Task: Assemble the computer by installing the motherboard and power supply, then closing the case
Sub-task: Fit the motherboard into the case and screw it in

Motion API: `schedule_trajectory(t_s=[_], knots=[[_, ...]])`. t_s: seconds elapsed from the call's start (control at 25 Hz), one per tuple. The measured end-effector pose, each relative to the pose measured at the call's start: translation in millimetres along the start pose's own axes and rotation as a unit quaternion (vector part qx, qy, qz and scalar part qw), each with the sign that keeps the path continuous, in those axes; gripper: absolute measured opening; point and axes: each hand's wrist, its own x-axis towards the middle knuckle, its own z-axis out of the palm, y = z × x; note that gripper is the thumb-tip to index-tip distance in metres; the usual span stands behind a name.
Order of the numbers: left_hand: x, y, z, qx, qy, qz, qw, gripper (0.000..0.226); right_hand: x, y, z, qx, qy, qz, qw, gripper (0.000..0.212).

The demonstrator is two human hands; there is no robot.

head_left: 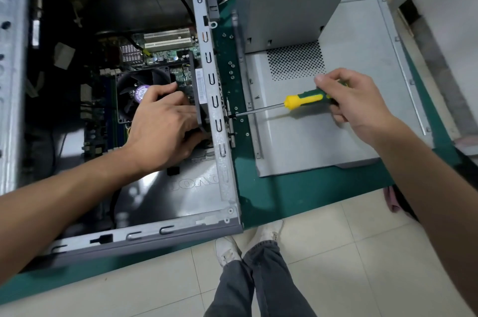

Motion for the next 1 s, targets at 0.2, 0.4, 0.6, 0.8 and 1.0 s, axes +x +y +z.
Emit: schedule_trajectory(t_s=[0.2, 0.4, 0.6, 0.8, 1.0], knots=[[-3.0, -2.7, 2.0, -0.004, -0.008, 0.005, 1.000, 0.027, 4.0, 2.3, 0.6, 0.114, -0.029, 0.030, 0.993, 0.010], [-4.7, -11.0, 4.4, 0.024, -0.024, -0.007, 0.999, 0.042, 2.5, 4.1, -3.1, -0.010, -0.023, -0.003, 1.000, 0.036], [-9.3, -7.6, 7.2, 0.028, -0.026, -0.011, 0.999, 0.040, 0.2, 0.4, -14.7, 0.110, -0.093, 0.011, 0.990, 0.008], [-5.5, -4.7, 4.5, 0.017, -0.021, -0.007, 1.000, 0.036, -3.3, -0.4, -9.1, 0.019, -0.069, 0.035, 0.997, 0.016], [-4.5, -4.1, 3.5, 0.011, -0.015, -0.006, 1.000, 0.032, -7.3, 3.5, -7.7, -0.021, -0.052, 0.034, 0.998, 0.026]])
